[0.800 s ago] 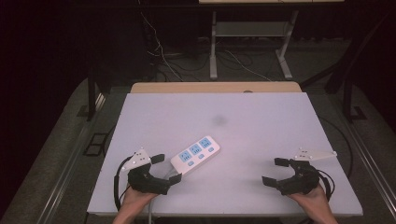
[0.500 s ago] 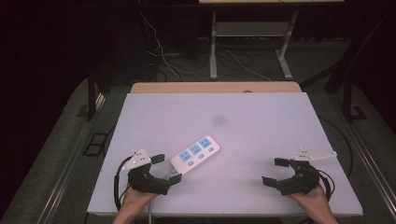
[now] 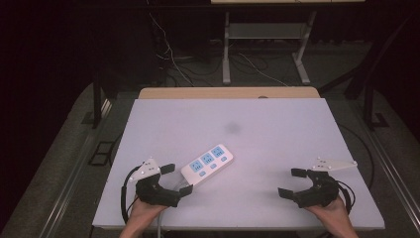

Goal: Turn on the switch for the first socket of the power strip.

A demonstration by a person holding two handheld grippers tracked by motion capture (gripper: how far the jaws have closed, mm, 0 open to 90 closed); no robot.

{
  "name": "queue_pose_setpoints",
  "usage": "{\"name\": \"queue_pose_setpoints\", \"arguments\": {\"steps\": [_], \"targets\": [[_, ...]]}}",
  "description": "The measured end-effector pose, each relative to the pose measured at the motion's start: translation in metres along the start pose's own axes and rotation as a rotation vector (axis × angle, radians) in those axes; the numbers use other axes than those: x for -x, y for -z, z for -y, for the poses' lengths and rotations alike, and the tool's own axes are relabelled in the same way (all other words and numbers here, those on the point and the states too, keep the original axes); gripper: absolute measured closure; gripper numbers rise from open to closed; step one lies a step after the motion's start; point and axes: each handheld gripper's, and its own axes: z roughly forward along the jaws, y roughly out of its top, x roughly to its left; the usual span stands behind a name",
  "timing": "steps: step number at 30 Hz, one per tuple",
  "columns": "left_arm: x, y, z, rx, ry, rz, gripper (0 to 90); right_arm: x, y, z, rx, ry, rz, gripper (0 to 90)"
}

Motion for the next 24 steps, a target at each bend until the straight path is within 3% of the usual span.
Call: {"name": "queue_pose_setpoints", "arguments": {"steps": [10,24], "targets": [[0.002,0.0,-0.003,-0.013,-0.006,-0.011,0.0,0.0,0.0,0.0,-0.002,-0.001,0.002,0.6],[0.005,-0.005,-0.018,-0.113,-0.034,0.007,0.0,0.002,0.002,0.001,0.005,-0.003,0.014,0.6]]}}
